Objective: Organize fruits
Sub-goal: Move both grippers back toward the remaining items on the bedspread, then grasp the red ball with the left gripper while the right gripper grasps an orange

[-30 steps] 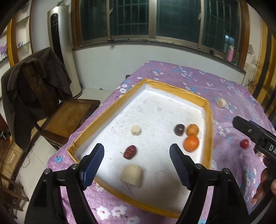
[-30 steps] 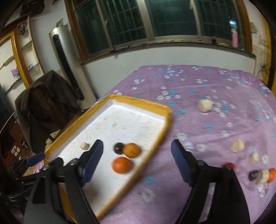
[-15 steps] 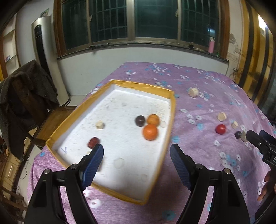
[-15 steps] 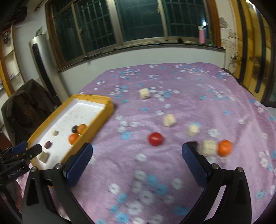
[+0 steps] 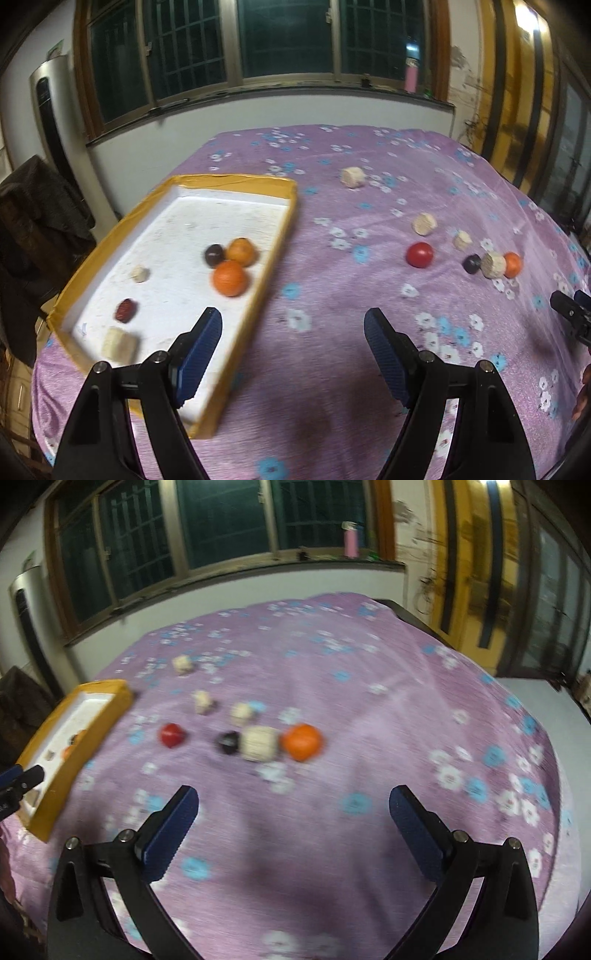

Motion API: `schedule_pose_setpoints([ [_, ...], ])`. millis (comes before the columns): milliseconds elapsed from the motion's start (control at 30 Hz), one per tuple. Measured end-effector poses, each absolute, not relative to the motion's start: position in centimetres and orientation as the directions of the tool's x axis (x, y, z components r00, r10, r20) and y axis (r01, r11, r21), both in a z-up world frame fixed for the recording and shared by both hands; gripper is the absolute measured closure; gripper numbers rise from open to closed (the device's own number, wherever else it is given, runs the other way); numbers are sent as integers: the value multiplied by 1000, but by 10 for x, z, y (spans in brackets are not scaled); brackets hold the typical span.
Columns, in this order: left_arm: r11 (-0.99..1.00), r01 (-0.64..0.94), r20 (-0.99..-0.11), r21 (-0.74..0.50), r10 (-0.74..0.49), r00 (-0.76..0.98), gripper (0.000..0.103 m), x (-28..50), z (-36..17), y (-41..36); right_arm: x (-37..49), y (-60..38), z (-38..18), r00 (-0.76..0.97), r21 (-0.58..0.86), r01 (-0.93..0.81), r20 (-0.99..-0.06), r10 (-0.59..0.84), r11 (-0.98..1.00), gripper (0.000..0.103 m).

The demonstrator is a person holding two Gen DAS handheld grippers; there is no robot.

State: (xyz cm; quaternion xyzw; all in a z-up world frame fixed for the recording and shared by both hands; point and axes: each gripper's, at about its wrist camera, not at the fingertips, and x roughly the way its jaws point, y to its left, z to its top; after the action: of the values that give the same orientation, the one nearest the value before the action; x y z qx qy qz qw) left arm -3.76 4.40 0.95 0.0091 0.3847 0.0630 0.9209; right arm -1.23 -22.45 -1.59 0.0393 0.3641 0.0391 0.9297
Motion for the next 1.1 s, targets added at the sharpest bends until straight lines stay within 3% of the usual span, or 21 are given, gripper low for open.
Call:
schedule_pose_setpoints([
  [167,996,-59,-715,71,92,693,24,-27,-1,22,-7,-248,-27,714,106,-5,-695,78,994,2],
  [300,996,-36,-724,75,80,685,24,-19,-8,13,10,-241,-35,692,86,-34,-717,85,996,23],
  [467,999,-21,-726,40,43,686,24,-5,-9,10,39,-224,-42,668,55,-73,-739,90,996,26],
  [533,1000,-13,-728,28,29,685,24,2,-10,6,49,-221,-45,663,35,-79,-744,79,996,33],
  [767,1000,28,-748,-11,-27,663,24,36,-20,-18,76,-217,-47,654,26,-82,-752,74,996,35],
  [833,999,43,-750,-11,-37,660,24,43,-22,-25,79,-216,-46,658,25,-83,-749,74,996,40],
  [1100,997,75,-762,-8,-54,645,24,62,-32,-42,82,-221,-49,657,47,-126,-744,119,991,40],
])
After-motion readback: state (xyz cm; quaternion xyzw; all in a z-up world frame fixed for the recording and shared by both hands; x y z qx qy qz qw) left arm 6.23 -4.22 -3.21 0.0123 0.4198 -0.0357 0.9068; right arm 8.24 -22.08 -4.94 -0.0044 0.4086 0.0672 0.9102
